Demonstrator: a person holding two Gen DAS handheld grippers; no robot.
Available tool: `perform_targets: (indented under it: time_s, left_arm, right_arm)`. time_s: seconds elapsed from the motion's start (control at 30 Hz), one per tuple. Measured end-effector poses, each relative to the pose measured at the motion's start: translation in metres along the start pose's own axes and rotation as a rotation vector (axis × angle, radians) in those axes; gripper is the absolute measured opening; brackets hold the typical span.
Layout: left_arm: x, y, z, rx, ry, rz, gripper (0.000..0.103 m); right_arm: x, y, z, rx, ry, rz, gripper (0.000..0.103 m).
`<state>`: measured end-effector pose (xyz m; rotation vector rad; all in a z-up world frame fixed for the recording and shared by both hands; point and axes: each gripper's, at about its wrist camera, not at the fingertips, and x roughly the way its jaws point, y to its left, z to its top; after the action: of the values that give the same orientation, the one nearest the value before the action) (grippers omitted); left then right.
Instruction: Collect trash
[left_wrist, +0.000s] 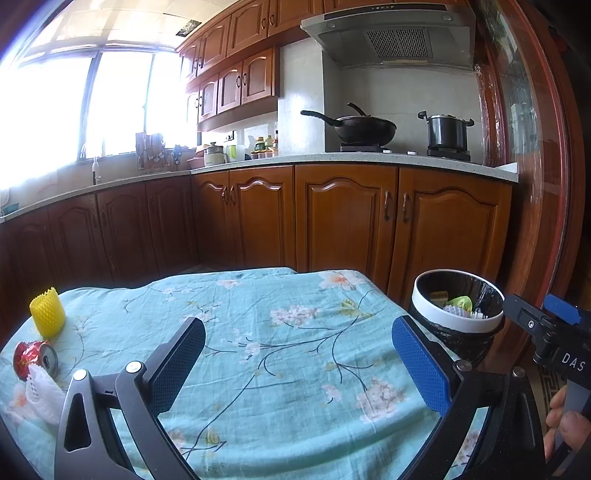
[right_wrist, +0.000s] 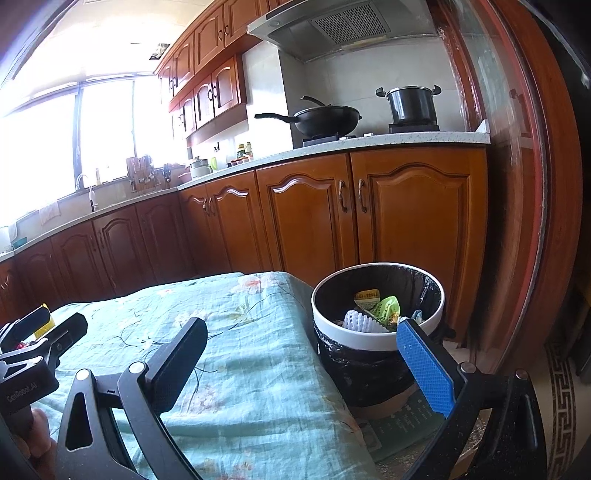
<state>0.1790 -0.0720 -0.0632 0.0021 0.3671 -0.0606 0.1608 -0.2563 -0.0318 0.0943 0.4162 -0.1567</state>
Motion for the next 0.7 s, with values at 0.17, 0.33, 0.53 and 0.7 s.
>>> perform_targets:
  time_s: [0.17,0.33,0.53,0.7]
  left_arm:
    - [0.0008,0.0008,0.0005,0.003,0.0,-0.003,0.102]
    - [0.0015,0.0022,0.0008,-0.001,0.004,-0.007,0.102]
    - [0.0009,0.0037,0.002,-0.003,0.002,-0.013,0.102]
    - [0.0011,0.005,0.0022,-0.003,0.003,-0.016,0.102]
  right_arm:
    - [-0.0004,0.002,0.0001,-0.004,-0.003,0.004,0.103]
    - [-0.0014,0.0029,0.0008,-0.004,-0.006,0.006,0.103]
    - [-0.0031,0.0033,0.0015,-0.007,-0.009,0.008,0.103]
    - [-0.005,0.0042,0.0036,-0.009,-0.014,0.011,0.103]
